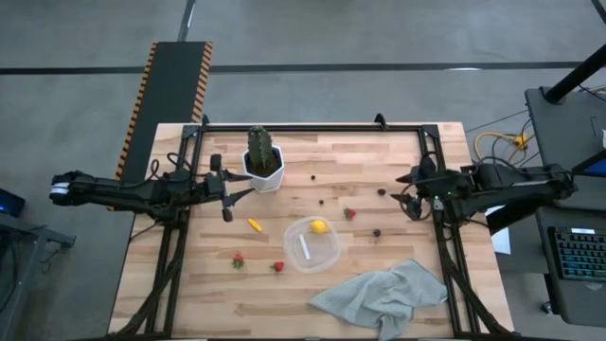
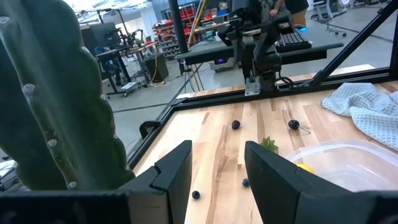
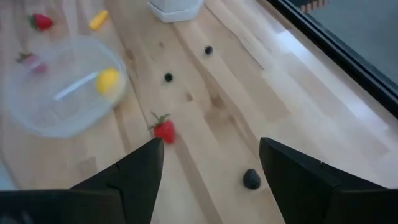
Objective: Pick and placing Produce into tupperware
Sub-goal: Put the blackberry into the transparent container
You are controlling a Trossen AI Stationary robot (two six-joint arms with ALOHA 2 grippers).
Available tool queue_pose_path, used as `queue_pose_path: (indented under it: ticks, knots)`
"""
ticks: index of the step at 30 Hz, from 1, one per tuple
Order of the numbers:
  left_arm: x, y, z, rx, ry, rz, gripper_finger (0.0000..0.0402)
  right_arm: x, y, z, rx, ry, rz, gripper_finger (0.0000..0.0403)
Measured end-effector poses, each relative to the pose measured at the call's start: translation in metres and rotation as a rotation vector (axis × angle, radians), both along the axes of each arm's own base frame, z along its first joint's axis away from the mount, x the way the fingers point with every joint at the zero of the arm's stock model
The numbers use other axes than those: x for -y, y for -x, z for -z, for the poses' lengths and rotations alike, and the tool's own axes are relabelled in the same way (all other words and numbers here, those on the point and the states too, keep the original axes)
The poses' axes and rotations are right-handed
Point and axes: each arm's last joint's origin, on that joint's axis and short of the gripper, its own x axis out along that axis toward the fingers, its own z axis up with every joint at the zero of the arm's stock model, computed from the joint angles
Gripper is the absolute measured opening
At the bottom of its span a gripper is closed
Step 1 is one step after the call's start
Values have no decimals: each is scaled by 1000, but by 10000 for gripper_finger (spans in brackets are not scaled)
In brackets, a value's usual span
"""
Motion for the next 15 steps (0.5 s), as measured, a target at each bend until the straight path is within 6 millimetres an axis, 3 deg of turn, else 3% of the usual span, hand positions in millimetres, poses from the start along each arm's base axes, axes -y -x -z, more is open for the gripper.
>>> queue_pose_path:
  ticks: [6, 15]
  knots:
    - [0, 0, 0, 0, 0, 0, 135, -1, -10, 10, -76, 4, 4, 258]
    - [0, 0, 0, -1, -16, 0, 135, 0, -38, 42, -364, 10, 64, 257]
